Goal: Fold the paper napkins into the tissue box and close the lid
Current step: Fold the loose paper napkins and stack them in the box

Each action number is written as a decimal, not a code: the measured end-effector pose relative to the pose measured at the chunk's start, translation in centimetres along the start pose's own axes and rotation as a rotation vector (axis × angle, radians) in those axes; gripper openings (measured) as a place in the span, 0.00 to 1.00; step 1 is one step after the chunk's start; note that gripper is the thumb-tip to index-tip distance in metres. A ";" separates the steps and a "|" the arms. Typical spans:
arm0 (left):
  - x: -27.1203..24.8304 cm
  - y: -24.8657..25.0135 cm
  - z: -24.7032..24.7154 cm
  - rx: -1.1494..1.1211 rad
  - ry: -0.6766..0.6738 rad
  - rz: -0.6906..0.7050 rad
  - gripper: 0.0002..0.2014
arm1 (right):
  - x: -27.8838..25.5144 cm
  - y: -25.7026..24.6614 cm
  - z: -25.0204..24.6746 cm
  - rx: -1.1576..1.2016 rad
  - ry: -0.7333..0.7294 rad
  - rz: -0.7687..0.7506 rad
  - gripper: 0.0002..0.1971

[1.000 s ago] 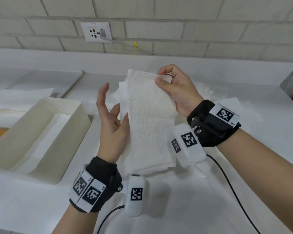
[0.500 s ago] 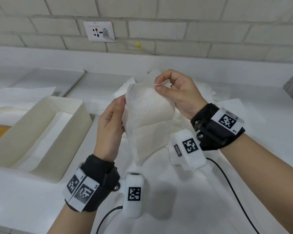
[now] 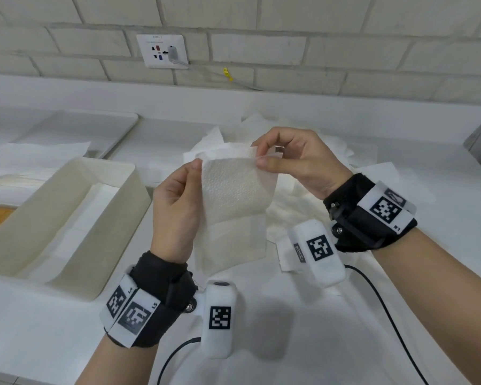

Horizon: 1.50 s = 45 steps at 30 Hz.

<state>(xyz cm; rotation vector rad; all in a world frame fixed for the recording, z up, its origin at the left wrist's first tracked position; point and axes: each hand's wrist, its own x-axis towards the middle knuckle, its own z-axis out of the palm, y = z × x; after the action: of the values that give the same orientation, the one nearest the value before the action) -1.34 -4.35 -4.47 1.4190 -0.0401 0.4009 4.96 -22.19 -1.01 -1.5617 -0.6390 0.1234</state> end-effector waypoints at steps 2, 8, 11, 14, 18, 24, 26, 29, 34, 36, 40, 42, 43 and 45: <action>0.0 0.0 0.1 -0.014 -0.009 -0.007 0.20 | 0.0 0.1 0.3 -0.042 0.040 0.008 0.03; -1.1 0.5 0.7 0.037 -0.116 0.097 0.14 | 0.4 0.0 1.1 -0.041 0.225 -0.006 0.06; -0.9 -0.1 0.6 0.053 -0.070 0.098 0.06 | 0.4 -0.2 1.6 -0.043 0.258 -0.021 0.03; -0.5 -0.3 0.7 0.085 -0.027 0.091 0.07 | 0.3 -0.5 1.7 -0.053 0.251 -0.051 0.04; 0.1 -0.6 0.8 0.080 0.042 0.057 0.07 | -0.1 -0.6 0.9 -0.118 0.240 -0.019 0.09; 1.6 -1.2 -0.1 -0.063 0.057 -0.169 0.12 | -2.5 2.0 -1.7 -0.894 -0.259 0.294 0.09; 1.7 -1.3 -0.3 -0.065 0.062 -0.178 0.22 | -3.8 3.7 -1.3 -1.154 -0.598 0.378 0.21; 1.6 -1.7 -0.2 -0.034 0.106 -0.148 0.33 | -5.2 5.1 -0.3 -1.453 -0.926 0.426 0.43; 1.1 -2.4 -0.2 0.009 0.096 -0.082 0.37 | -5.9 4.1 0.4 -1.496 -0.865 0.310 0.24; 1.1 -2.7 -0.6 0.091 0.094 -0.072 0.30 | -5.8 3.8 0.5 -1.494 -0.826 0.293 0.17; 1.2 -2.9 -1.1 0.092 0.112 -0.139 0.22 | -5.6 3.1 -0.3 -1.416 -0.800 0.378 0.17; 1.2 -2.9 -1.1 0.074 0.117 -0.147 0.21 | -5.5 2.7 -0.7 -1.388 -0.735 0.399 0.24; 1.3 -2.9 -1.1 0.072 0.119 -0.144 0.20 | -5.5 2.5 -0.8 -1.374 -0.680 0.404 0.27; 1.4 -3.0 -1.1 0.076 0.126 -0.136 0.19 | -5.2 2.0 -1.2 -1.353 -0.533 0.409 0.24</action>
<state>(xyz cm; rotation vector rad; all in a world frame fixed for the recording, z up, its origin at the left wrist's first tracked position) 0.61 -3.24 -7.18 1.4590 0.1743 0.3817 1.78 -25.59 -4.38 -3.0213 -0.8639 0.4985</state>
